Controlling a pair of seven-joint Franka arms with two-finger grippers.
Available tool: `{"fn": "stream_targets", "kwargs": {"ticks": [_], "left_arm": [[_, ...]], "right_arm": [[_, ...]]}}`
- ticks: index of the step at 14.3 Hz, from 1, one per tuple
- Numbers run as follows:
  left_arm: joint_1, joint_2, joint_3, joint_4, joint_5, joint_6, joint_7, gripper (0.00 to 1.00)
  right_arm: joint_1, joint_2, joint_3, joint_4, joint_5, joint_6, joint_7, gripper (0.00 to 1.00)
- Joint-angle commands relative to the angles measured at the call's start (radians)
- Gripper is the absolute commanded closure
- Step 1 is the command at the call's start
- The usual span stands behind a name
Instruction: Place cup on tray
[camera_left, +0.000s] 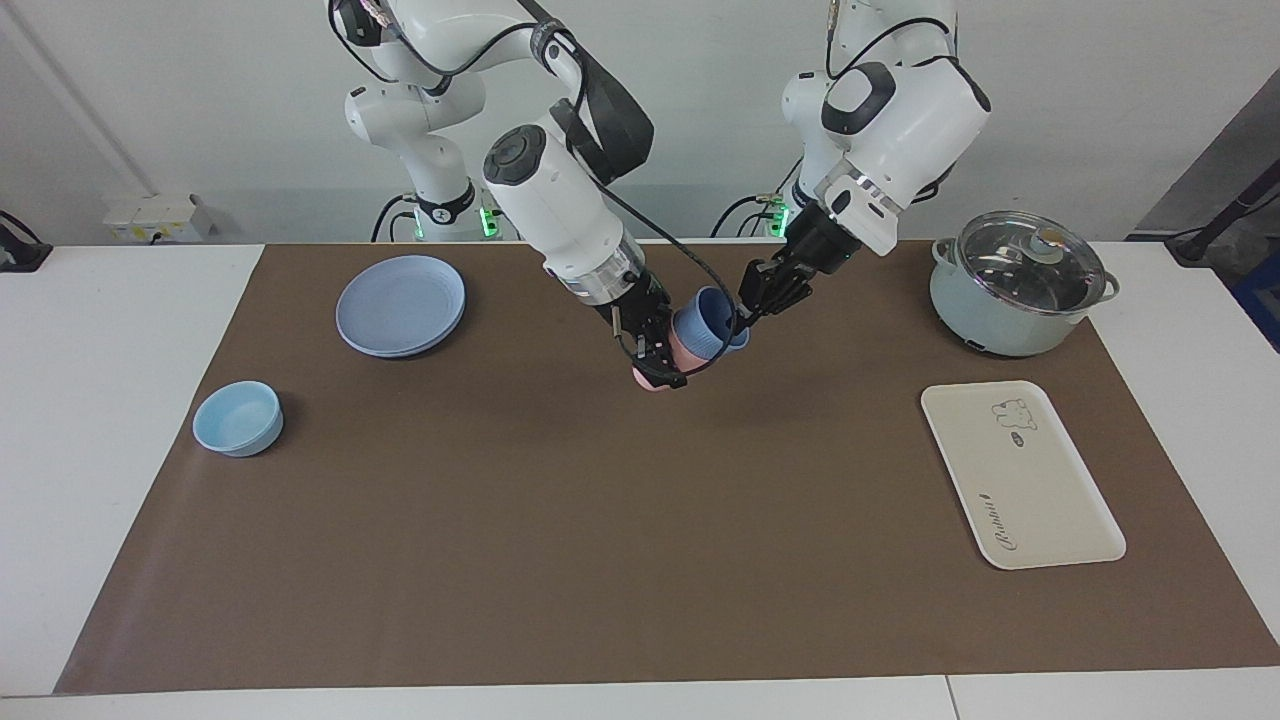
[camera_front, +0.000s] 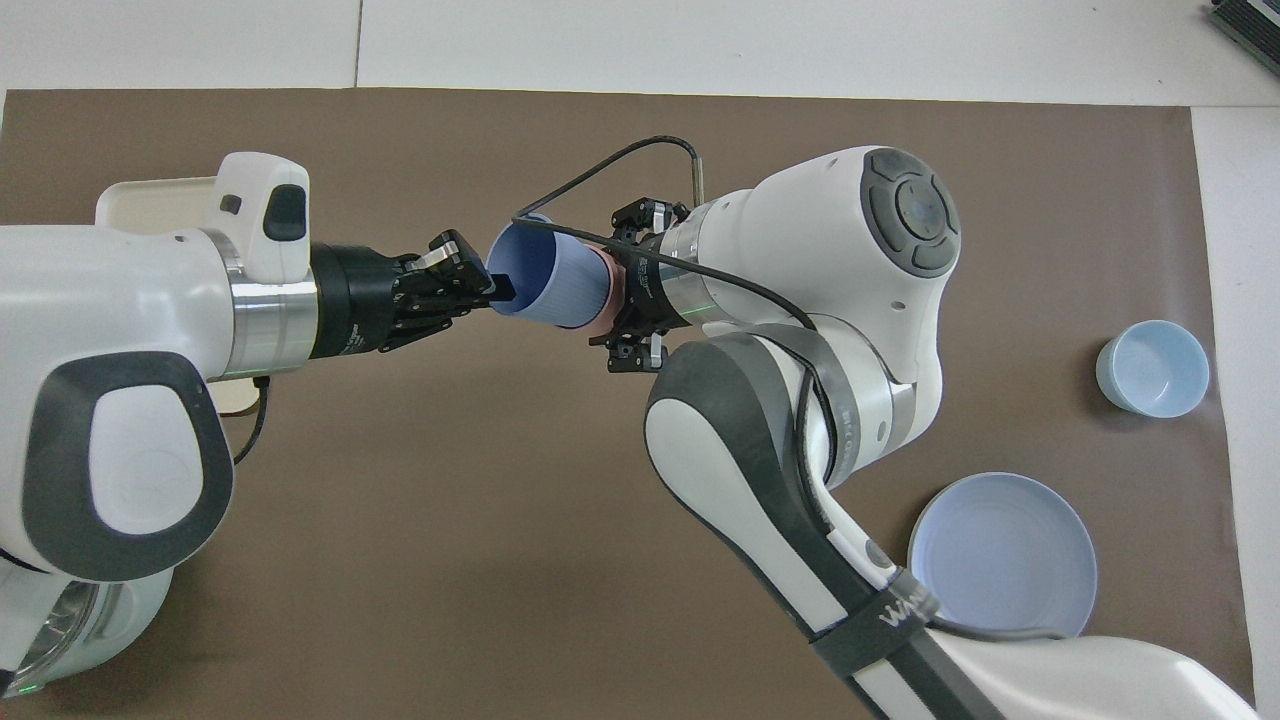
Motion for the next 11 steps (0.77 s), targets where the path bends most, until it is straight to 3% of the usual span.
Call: {"fn": "stream_targets", "kwargs": {"ticks": [1, 3, 6, 8, 11], "left_arm": [[0.056, -0.045, -0.001, 0.038, 0.024, -0.127, -0.010, 1.00], [0.105, -0.062, 0.000, 0.055, 0.052, -0.209, -0.001, 1.00], [0.177, -0.070, 0.000, 0.100, 0.199, -0.327, 0.040, 1.00], [0.208, -0.070, 0.000, 0.100, 0.271, -0.338, 0.128, 1.00], [0.213, -0.064, 0.000, 0.103, 0.471, -0.304, 0.165, 1.00]], "right_arm": [[-0.007, -0.011, 0.007, -0.014, -0.011, 0.006, 0.018, 1.00], [-0.023, -0.011, 0.009, -0.015, -0.011, 0.006, 0.012, 1.00], [-0.049, -0.011, 0.009, -0.014, 0.028, 0.006, -0.014, 1.00], [-0.079, -0.008, 0.009, -0.014, 0.071, 0.008, -0.034, 1.00], [-0.180, -0.008, 0.007, -0.026, 0.209, 0.016, -0.109, 1.00]]}}
